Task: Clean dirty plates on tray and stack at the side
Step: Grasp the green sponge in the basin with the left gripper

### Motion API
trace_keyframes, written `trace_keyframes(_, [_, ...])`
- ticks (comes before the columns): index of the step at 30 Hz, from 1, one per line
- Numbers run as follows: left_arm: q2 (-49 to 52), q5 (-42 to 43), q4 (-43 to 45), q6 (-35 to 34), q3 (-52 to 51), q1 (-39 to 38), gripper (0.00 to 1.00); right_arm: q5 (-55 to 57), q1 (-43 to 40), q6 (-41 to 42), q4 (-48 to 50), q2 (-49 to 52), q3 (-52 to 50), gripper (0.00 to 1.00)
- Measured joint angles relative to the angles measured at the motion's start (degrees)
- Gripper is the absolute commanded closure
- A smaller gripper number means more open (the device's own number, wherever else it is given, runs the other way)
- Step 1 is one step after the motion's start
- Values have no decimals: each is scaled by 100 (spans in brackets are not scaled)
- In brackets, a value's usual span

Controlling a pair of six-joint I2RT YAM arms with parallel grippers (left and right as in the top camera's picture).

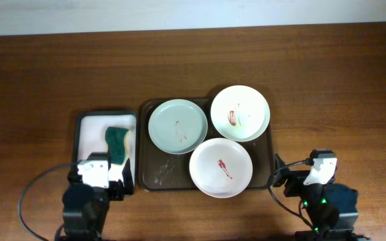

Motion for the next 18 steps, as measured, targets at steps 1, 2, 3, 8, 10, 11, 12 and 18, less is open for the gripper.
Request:
trace_keyframes(1, [271,-13,-98,0,221,0,1,-26,2,4,-129,234,262,1])
trace_keyframes(2, [546,-13,-310,0,463,0,1,-66,2,4,-361,520,555,1])
trace_keyframes(3, [1019,-13,-522,0,809,0,1,-87,2,4,-494,824,800,1])
trace_keyframes(8, [3305,-7,-2046,0,2605,0,1,-151,2,2,-1871,2726,2192,1])
trace_keyframes(10, [3969,70,-2387,-2,3021,0,1,-313,2,4,-2166,3462,2861,1])
trace_keyframes(11, [4186,179,-2404,0,3086,0,1,-452,2,7,-2190,3716,3097,1])
trace_keyframes(12, [4435,345,-2406,0,3095,0,1,-623,2,2,-2179,3928,3272,1])
trace_keyframes(18, [5287,597,-1458,-304,3101,201,0,-1233,2,9,-2212,4693,3410,1])
